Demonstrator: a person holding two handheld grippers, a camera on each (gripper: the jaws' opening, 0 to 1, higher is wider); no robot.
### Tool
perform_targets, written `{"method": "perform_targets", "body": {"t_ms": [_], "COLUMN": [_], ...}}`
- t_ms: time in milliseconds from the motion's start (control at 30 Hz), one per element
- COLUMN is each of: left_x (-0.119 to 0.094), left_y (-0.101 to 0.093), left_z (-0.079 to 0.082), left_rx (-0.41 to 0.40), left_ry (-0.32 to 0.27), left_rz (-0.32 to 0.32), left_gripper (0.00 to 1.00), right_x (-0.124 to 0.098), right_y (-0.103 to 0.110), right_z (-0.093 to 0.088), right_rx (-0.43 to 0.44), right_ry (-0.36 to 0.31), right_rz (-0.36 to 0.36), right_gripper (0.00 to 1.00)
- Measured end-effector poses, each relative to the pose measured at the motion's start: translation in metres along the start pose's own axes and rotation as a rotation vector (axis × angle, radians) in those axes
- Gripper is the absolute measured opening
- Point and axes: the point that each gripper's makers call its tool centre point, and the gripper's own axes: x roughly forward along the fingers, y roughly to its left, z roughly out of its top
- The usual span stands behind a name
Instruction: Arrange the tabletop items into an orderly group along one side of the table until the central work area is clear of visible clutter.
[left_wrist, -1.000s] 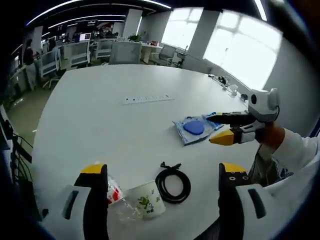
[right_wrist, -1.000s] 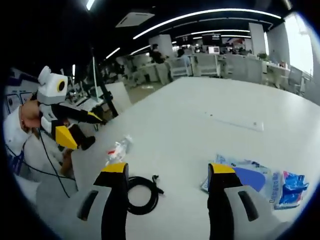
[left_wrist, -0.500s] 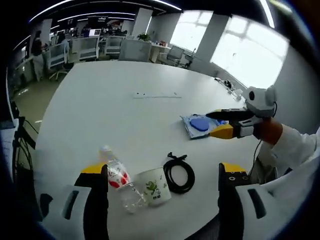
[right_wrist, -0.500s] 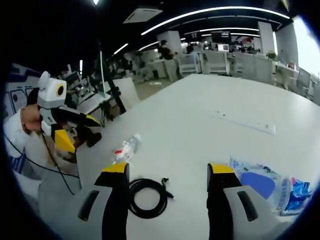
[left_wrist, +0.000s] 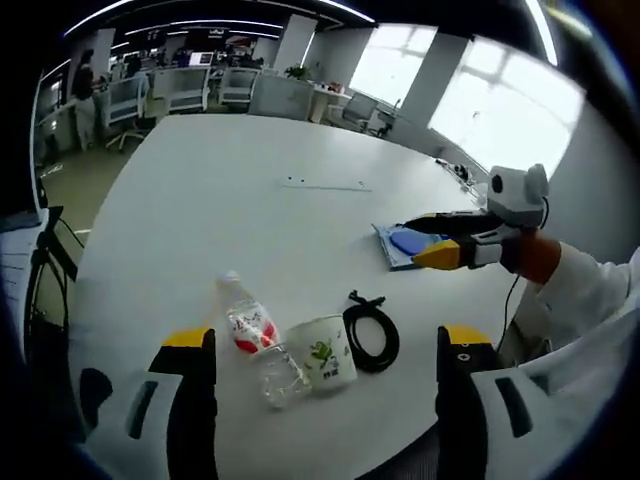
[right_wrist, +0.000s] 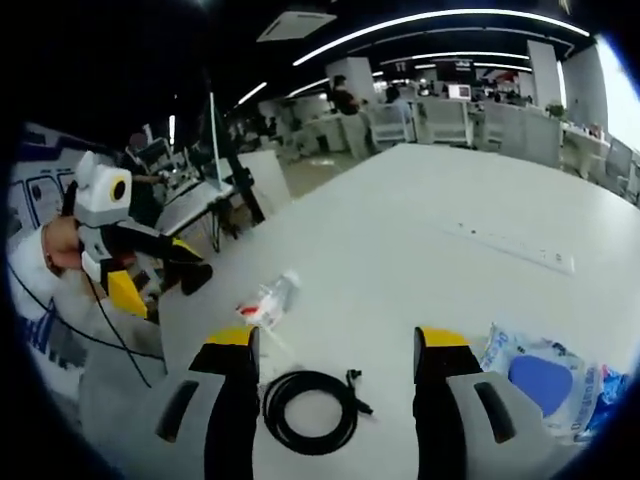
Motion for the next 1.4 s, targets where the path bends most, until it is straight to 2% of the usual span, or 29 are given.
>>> {"method": "perform_targets", "body": {"t_ms": [600,1000,1400], "left_x": [-0.007,-0.01,-0.008], "left_y": [0.014,0.03,0.038], "left_z": [-0.021,-0.039,-0.048], "left_rx": [-0.052,-0.11,-0.152], "left_ry": [-0.01,-0.011,-0.016], "left_rz": [-0.015,-0.007,-0.004], "left_gripper": [0.94,0.93,0.94], "right_x": [0.037,0.062,0.08], "right_y": [0.031,0.05,0.056], "right_z": [-0.004,-0.021,-0.023], "right_rx": [-0.057,-0.129,-0.169], "right_ry": [0.066,0.166,0.217], "right_rz": [0.093,0.204,0.263], "right_gripper": [0.59,0.57,0.57]}}
